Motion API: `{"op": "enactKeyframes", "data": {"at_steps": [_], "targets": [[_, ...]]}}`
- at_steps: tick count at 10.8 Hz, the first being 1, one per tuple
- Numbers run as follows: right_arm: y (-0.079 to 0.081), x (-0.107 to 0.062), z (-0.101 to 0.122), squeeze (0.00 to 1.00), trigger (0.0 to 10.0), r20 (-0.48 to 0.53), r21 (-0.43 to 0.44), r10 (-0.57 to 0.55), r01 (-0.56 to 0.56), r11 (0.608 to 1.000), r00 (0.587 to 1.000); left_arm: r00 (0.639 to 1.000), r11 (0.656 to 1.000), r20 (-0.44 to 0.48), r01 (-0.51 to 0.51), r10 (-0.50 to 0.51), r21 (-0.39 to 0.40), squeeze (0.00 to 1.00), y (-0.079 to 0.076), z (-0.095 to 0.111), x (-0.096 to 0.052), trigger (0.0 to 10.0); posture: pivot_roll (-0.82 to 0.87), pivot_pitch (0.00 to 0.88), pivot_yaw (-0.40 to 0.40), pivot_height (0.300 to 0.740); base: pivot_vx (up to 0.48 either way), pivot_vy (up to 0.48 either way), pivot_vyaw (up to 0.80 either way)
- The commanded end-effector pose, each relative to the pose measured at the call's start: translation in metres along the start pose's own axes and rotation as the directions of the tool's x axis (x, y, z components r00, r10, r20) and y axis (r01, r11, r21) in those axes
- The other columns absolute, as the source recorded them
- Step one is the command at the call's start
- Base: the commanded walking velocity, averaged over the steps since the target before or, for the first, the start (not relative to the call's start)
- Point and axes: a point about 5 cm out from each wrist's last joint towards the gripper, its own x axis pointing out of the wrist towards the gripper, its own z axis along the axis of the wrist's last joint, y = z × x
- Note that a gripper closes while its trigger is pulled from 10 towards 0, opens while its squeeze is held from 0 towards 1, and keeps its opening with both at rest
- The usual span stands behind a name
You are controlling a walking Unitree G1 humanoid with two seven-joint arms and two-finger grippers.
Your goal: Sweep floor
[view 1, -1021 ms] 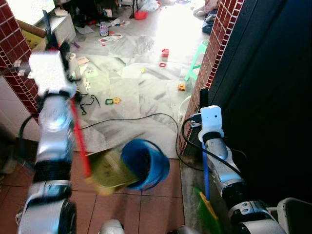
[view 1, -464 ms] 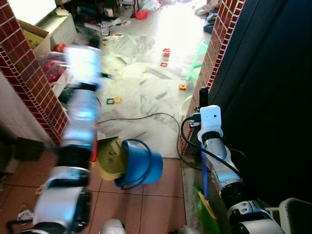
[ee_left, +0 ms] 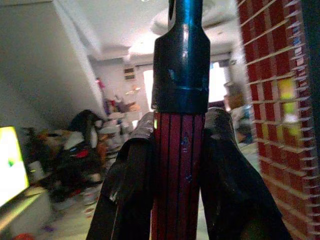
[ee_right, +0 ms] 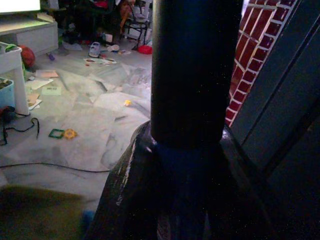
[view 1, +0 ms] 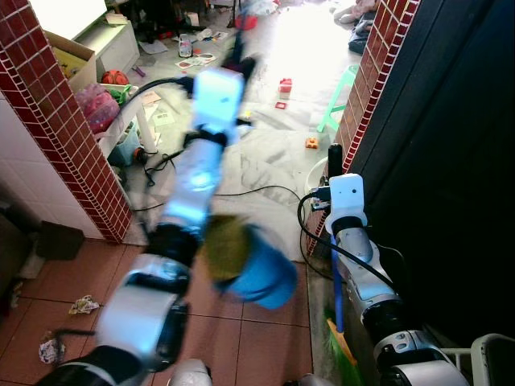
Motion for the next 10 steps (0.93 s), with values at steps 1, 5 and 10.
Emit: {"op": "enactKeyframes", "data": {"at_steps": [1, 5, 10], "targets": [[-0.001, 0.004, 0.007, 0.0, 10.0, 0.023, 0.008, -0.01, 0.01, 1.0, 1.0, 0.996, 0.999, 0.084, 0.024, -0.021, -0.034, 0.0, -0.007, 0.02, 0.012, 10.0, -0.01, 0.0, 0.009, 0.74, 0.0, 0.0, 0.0], [-0.002, 0.006, 0.007, 0.0, 10.0, 0.022, 0.009, -0.018, 0.017, 1.0, 1.0, 0.991, 0.994, 0.111, 0.087, -0.08, -0.063, 0.0, -0.024, 0.022, 0.012, 10.0, -0.01, 0.0, 0.014, 0.74, 0.0, 0.0, 0.0], [-0.002, 0.007, 0.007, 0.0, 10.0, 0.019, 0.008, -0.016, 0.016, 1.0, 1.0, 0.952, 0.999, 0.305, 0.028, -0.012, -0.047, 0.0, 0.019, 0.081, 0.037, 10.0, 0.0, 0.0, 0.009, 0.74, 0.0, 0.0, 0.0]]}}
